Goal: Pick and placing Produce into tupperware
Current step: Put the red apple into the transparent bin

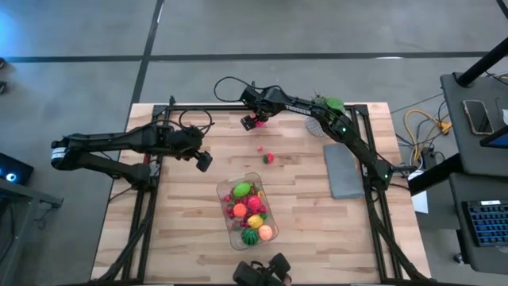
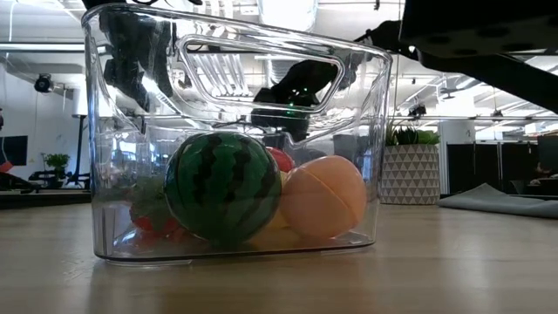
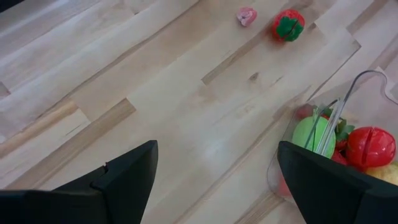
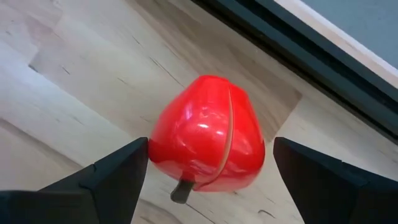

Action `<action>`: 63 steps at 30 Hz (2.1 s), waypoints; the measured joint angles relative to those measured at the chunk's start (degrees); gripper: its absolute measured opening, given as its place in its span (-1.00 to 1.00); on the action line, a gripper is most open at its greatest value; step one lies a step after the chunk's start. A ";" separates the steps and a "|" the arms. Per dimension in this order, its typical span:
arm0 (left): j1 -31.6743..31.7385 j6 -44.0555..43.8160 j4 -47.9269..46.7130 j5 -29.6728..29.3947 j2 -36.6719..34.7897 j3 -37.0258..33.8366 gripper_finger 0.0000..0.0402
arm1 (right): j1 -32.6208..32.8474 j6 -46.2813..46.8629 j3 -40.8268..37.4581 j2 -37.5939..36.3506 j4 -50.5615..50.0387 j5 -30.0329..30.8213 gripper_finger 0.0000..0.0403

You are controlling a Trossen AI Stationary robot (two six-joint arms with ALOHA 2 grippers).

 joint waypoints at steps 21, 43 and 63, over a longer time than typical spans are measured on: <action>0.00 1.30 0.00 0.04 0.00 0.00 0.57 | -0.31 0.90 -0.48 0.00 0.34 -0.38 0.62; 0.00 1.73 0.00 0.07 0.00 -0.04 0.57 | -0.33 0.92 -0.52 0.00 1.18 -1.31 0.62; 0.00 1.32 0.02 0.22 0.00 -0.07 0.57 | -0.31 0.92 -0.74 -0.07 0.50 -1.28 0.34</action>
